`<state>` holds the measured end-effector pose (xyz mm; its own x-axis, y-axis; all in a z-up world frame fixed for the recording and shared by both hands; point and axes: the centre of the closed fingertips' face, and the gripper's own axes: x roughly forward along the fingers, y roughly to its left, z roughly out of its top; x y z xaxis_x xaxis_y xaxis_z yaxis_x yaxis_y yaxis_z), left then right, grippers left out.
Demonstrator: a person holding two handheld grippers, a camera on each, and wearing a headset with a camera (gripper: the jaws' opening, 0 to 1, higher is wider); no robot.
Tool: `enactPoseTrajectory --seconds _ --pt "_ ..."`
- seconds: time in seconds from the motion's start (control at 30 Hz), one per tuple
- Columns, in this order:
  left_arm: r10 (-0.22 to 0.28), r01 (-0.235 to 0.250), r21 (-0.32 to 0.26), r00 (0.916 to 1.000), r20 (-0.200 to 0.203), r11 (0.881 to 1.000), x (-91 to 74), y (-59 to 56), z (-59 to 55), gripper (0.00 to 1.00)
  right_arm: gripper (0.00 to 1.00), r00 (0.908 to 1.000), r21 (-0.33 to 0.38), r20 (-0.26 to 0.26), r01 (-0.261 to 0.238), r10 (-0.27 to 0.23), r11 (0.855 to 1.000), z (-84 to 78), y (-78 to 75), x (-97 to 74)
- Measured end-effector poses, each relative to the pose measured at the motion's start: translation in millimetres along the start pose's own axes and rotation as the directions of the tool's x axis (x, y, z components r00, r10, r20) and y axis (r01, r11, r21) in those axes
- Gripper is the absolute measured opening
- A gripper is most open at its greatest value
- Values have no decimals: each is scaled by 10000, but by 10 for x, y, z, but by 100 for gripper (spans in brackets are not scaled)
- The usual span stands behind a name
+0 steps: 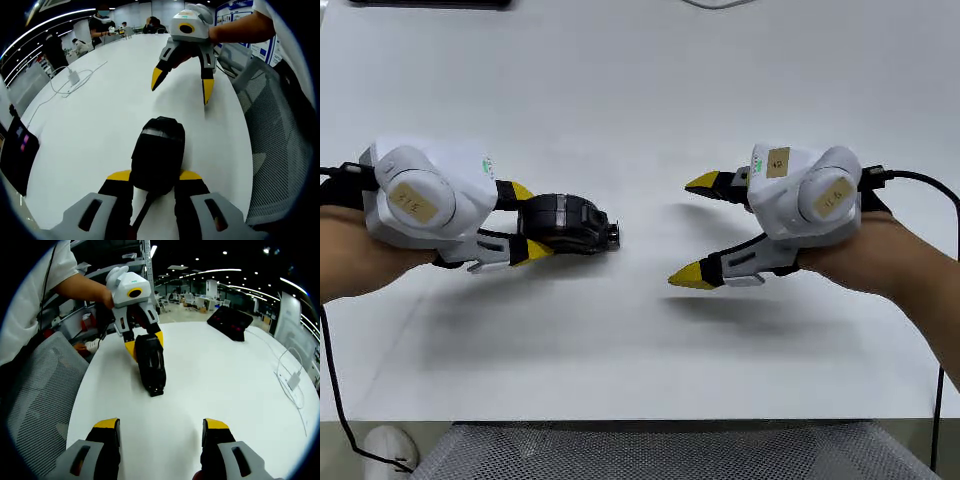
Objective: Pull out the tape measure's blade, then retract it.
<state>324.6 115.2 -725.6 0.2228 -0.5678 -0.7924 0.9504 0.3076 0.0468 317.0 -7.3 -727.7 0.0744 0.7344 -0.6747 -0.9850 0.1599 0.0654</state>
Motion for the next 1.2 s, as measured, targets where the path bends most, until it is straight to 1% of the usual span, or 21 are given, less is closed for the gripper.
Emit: enactPoseTrajectory --seconds 0.23,0.47,0.63,0.83,1.0,1.07,1.13,1.2 --pt "-39 39 29 10000 -19 10000 2 -2 -1 26 63 9999 -97 -9 -125 125 9999 37 2 75" --pt "-52 52 32 10000 -85 10000 3 -2 -5 26 57 9994 -209 -19 -342 341 9992 60 18 181" --pt "-63 63 18 9999 -112 10000 2 -3 -8 26 55 9992 -247 71 -400 401 9989 97 10 221" --pt "-84 85 7 9999 -138 10000 0 -3 -6 26 52 9986 -247 124 -514 518 9984 105 14 267" --pt "-84 84 -12 9999 -130 10000 0 -4 -6 26 48 9981 -298 175 -584 589 9978 118 13 310" --pt "-86 86 -17 9999 -133 10000 0 -5 -7 26 44 9981 -482 301 -527 542 9974 144 3 328" --pt "-91 91 -42 9999 -126 10000 1 -3 -8 26 43 9976 -409 334 -590 604 9974 161 12 349" --pt "-99 98 -48 9999 -125 9999 2 -2 -10 26 42 9974 -496 347 -617 635 9969 169 14 367"
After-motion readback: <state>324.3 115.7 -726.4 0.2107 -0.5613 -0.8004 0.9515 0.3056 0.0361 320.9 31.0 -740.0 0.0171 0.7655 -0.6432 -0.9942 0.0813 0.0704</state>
